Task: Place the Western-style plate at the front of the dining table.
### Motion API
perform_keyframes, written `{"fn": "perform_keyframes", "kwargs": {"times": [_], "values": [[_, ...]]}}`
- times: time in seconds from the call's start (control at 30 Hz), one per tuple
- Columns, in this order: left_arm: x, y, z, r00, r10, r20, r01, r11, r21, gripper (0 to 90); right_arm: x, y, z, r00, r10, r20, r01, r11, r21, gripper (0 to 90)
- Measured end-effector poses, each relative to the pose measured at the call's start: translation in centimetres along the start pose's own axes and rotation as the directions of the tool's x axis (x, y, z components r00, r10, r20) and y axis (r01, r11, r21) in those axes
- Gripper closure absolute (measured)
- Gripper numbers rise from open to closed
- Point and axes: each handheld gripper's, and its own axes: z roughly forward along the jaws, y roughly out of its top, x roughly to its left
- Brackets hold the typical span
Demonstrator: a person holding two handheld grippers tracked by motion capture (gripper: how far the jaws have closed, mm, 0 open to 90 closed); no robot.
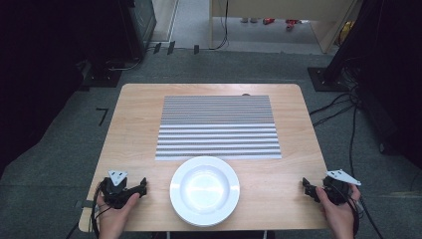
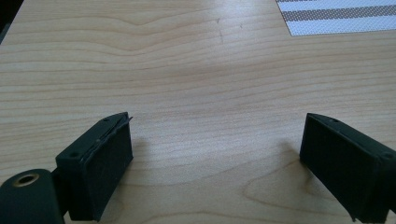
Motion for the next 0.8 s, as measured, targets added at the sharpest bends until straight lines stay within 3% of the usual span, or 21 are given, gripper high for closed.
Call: {"fn": "perform_keyframes", "kwargs": {"times": [0.8], "values": [[0.07, 0.00, 0.00, 1.0000, 0.003, 0.003, -0.003, 1.0000, 0.000, 9.4, 0.18, 0.14, 0.20, 0.9997, 0.017, 0.019, -0.017, 1.000, 0.009, 3.4]]}}
